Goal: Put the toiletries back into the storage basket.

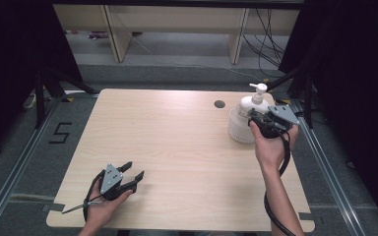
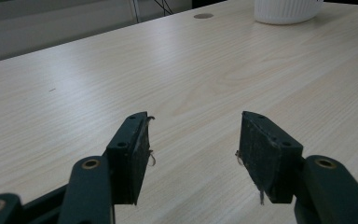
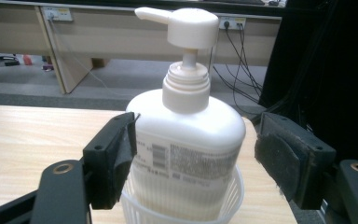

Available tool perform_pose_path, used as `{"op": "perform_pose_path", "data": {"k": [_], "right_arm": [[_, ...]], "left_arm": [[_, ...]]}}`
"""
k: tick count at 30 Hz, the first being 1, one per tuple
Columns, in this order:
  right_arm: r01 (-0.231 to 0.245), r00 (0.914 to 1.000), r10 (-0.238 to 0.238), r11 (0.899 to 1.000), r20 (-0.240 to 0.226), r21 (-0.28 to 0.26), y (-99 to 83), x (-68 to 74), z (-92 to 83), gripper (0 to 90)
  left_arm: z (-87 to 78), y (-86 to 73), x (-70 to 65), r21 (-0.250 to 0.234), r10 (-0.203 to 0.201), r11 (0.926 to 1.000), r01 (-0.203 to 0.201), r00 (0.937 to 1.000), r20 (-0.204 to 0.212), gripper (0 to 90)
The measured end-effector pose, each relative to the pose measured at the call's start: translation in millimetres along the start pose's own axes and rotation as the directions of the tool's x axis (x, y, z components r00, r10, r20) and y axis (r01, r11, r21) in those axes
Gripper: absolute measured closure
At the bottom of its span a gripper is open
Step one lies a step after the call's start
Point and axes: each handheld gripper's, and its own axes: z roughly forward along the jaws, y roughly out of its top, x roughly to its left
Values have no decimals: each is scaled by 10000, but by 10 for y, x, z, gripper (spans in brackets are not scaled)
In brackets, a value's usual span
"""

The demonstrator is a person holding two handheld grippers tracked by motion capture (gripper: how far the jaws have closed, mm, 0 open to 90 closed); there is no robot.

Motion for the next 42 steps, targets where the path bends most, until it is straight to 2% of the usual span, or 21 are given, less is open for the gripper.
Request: {"op": "perform_pose_path", "data": {"k": [1,2,7,8,11,13,15,17,18,22,25,26,28,29,30,34,35,38,39,40,42], "right_arm": [[-35,9999,35,10000,-129,40,-25,3,-31,306],[-165,9995,166,9999,-253,32,-42,6,-46,310],[-193,9987,200,9997,-471,142,-115,0,-134,322],[-197,9981,203,9997,-584,106,-129,-4,-141,323],[-35,9982,42,9999,-605,108,-162,-9,-166,332],[-129,9953,144,9998,-961,164,-208,-11,-186,342],[-199,9945,229,9993,-1018,312,-222,-3,-208,344],[-50,9940,88,9994,-1088,349,-266,-7,-229,348],[-269,9926,316,9988,-1170,413,-303,3,-252,350],[74,9923,-18,9990,-1238,445,-368,-26,-283,357],[-143,9907,199,9990,-1347,423,-403,-23,-294,361],[89,9898,-14,9986,-1426,523,-424,-45,-301,363],[28,9890,44,9988,-1477,487,-470,-44,-315,365],[-165,9898,244,9982,-1401,570,-487,-35,-331,366],[81,9895,8,9981,-1445,612,-531,-61,-345,367],[127,9887,-42,9984,-1501,554,-609,-74,-359,369],[217,9867,-91,9969,-1624,757,-650,-89,-383,371],[136,9879,-11,9967,-1548,795,-697,-94,-407,372],[-52,9860,195,9963,-1657,863,-727,-93,-423,372],[181,9866,-35,9959,-1634,881,-739,-112,-432,373],[149,9862,5,9956,-1656,920,-781,-120,-454,374]], "left_arm": [[-5,-2,-7,36,-98,9999,99,9999,-43,427],[1,1,2,-8,15,10000,-15,10000,8,427],[4,0,0,-25,47,10000,-47,10000,-8,427],[-3,-2,-9,40,-65,10000,65,10000,-55,427],[4,0,1,-39,47,10000,-47,10000,-9,427],[4,0,0,-34,37,10000,-37,10000,-15,427],[-4,-2,-11,37,-63,10000,63,10000,-66,427],[-9,0,-14,106,-69,9999,70,9999,-106,427],[-9,0,-14,112,-65,9999,66,9999,-111,427],[-13,2,-18,142,-46,9999,48,9999,-106,427],[-13,2,-19,144,-50,9999,51,9999,-110,426],[-13,2,-20,145,-51,9999,53,9999,-110,426],[-8,2,-18,137,-40,9999,42,10000,-81,426],[-2,1,-15,80,-5,10000,5,10000,-41,426],[0,0,-16,63,-6,10000,7,10000,-44,426],[-10,2,-18,135,-34,9999,35,10000,-86,426],[-13,3,-19,170,-33,9998,35,9999,-104,426],[-11,2,-22,145,-36,9999,38,9999,-111,426],[-10,2,-20,141,-29,9999,31,10000,-90,426],[-9,1,-20,131,-40,9999,42,10000,-87,426],[-10,2,-21,138,-40,9999,41,9999,-93,426]]}}
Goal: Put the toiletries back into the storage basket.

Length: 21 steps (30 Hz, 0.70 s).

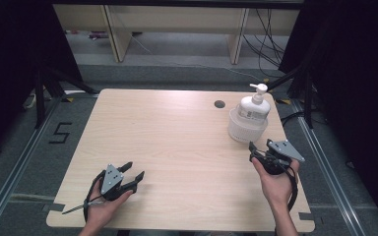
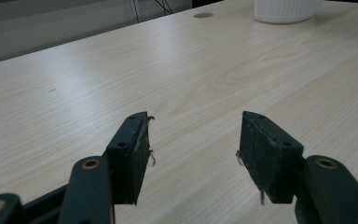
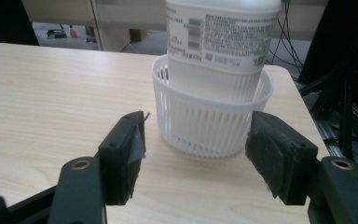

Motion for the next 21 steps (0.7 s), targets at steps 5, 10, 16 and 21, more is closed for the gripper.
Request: {"op": "perform_pose_path", "data": {"k": [5,10,16,21], "right_arm": [[70,9996,-72,10000,-257,-44,-112,-29,-20,373],[-133,9998,139,9992,-162,370,-253,-18,-68,370],[-131,9994,139,9996,-314,259,-458,-103,-85,368],[-159,9995,170,9992,-274,380,-573,-143,-114,368]], "left_arm": [[-3,1,-2,29,26,10000,-25,10000,-39,426],[-2,1,-2,38,3,10000,-3,10000,-44,426],[-3,1,-3,35,-2,10000,3,10000,-60,426],[-2,1,-4,34,2,10000,-2,10000,-72,425]]}}
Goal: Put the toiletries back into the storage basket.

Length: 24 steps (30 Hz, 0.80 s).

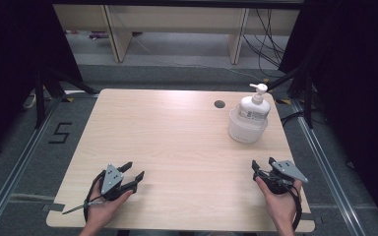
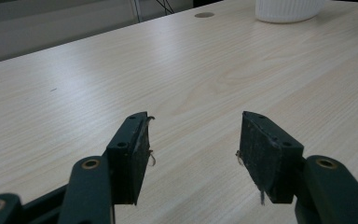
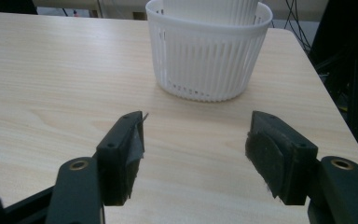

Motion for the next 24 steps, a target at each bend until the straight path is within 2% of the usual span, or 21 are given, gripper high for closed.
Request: {"op": "perform_pose_path", "data": {"k": [1,2,3,4,5,6,7,8,9,10,11,12,15,17,18,19,20,21,23,24], "right_arm": [[0,10000,0,10000,0,0,0,0,0,368],[45,9997,-45,10000,-228,10,-20,-23,-2,368],[-41,10000,40,10000,41,83,-47,-12,-10,368],[86,9999,-87,9999,-134,-92,-69,-34,-4,368],[95,9999,-95,10000,-63,-21,-93,-39,-2,368],[-159,9998,158,9998,-74,-125,-136,-36,-8,368],[-159,9998,158,9998,-74,-125,-136,-36,-8,368],[135,9999,-134,9999,34,-54,-158,-57,-8,368],[135,9999,-134,9999,34,-54,-158,-57,-8,368],[42,10000,-42,10000,-2,-86,-175,-57,-15,368],[-360,9992,359,9994,-151,-19,-192,-35,-31,368],[-23,10000,23,10000,-62,-54,-203,-59,-25,368],[74,10000,-75,9997,-35,-239,-246,-70,-11,368],[-34,10000,34,9995,-16,-303,-260,-67,-22,368],[63,9999,-67,9995,-137,-307,-262,-74,-15,368],[-154,9994,143,9993,-328,-333,-267,-76,-27,368],[-474,9987,468,9984,-192,-309,-273,-48,-37,368],[52,10000,-54,9995,-75,-315,-277,-77,-34,368],[66,10000,-67,9995,-3,-293,-288,-67,-40,367],[-36,10000,32,9987,-92,-502,-311,-45,-6,366]], "left_arm": [[0,0,0,0,-4,10000,4,10000,-2,425],[0,0,0,4,-11,10000,11,10000,-6,426],[0,0,0,2,-22,10000,22,10000,-6,426],[0,0,1,8,-15,10000,15,10000,-5,426],[0,0,1,-2,-20,10000,20,10000,-7,426],[0,0,1,6,-17,10000,17,10000,-9,426],[0,0,1,4,-23,10000,23,10000,-11,426],[0,0,1,5,-24,10000,24,10000,-10,426],[1,0,1,6,-22,10000,22,10000,-8,426],[2,0,0,3,-25,10000,25,10000,-20,425],[0,0,1,5,-21,10000,21,10000,-7,426],[5,-2,2,-53,-34,10000,34,10000,19,426],[2,-1,5,-42,-29,10000,29,10000,36,425],[-2,0,3,-4,-37,10000,37,10000,7,425],[-2,-1,3,-10,-44,10000,44,10000,10,425],[-2,-1,5,-16,-37,10000,37,10000,19,425],[-3,-1,5,-18,-41,10000,41,10000,27,425],[-3,-1,6,-32,-35,10000,35,10000,39,424],[5,-4,12,-182,-14,9998,16,9999,122,423],[4,-4,10,-187,-46,9998,48,9999,121,423]]}}
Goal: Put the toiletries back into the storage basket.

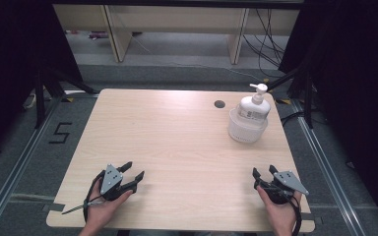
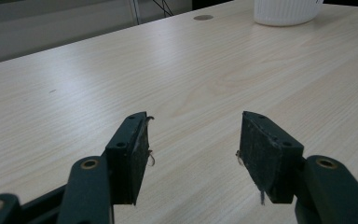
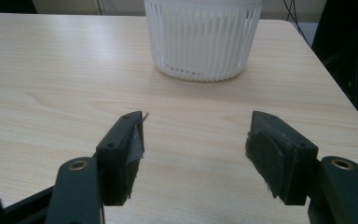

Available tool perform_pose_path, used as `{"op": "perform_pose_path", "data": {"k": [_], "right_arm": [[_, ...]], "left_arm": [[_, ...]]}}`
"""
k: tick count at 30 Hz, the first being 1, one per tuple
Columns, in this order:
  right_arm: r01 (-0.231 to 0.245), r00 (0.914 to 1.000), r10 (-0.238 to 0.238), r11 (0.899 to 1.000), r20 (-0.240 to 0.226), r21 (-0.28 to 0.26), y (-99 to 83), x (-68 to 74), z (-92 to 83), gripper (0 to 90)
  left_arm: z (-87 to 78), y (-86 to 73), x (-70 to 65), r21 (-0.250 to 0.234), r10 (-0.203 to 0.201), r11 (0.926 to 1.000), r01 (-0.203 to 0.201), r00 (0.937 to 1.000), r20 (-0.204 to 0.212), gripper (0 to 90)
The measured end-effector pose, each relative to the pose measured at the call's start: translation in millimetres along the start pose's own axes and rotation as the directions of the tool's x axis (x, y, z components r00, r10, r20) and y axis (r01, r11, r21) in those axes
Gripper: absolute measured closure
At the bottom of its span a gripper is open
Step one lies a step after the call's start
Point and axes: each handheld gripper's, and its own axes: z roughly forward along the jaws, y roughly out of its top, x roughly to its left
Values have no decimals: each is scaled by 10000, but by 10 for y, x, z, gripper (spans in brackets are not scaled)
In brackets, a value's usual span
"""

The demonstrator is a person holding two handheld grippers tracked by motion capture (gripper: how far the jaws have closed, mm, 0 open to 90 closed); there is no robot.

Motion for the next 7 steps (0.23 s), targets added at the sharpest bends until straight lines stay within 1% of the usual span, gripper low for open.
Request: {"op": "perform_pose_path", "data": {"k": [1,2,3,4,5,6,7], "right_arm": [[0,10000,0,10000,0,0,0,0,0,366],[112,9999,-113,9999,70,118,-3,7,-26,366],[46,9999,-45,10000,-123,73,-6,10,-27,365],[46,9999,-45,10000,-123,73,-6,10,-27,365],[240,9995,-240,9997,198,23,-8,12,-18,365],[97,10000,-97,9999,-3,44,-6,22,-35,365],[155,9999,-155,9999,-10,-14,-7,21,-35,364]], "left_arm": [[2,0,1,-2,0,10000,0,10000,6,423],[3,0,1,4,-2,10000,2,10000,5,424],[4,1,1,5,13,10000,-13,10000,9,424],[3,1,0,13,10,10000,-10,10000,6,424],[3,1,0,12,8,10000,-8,10000,2,424],[4,1,1,9,5,10000,-5,10000,1,424],[5,1,2,12,-6,10000,6,10000,-3,424]]}}
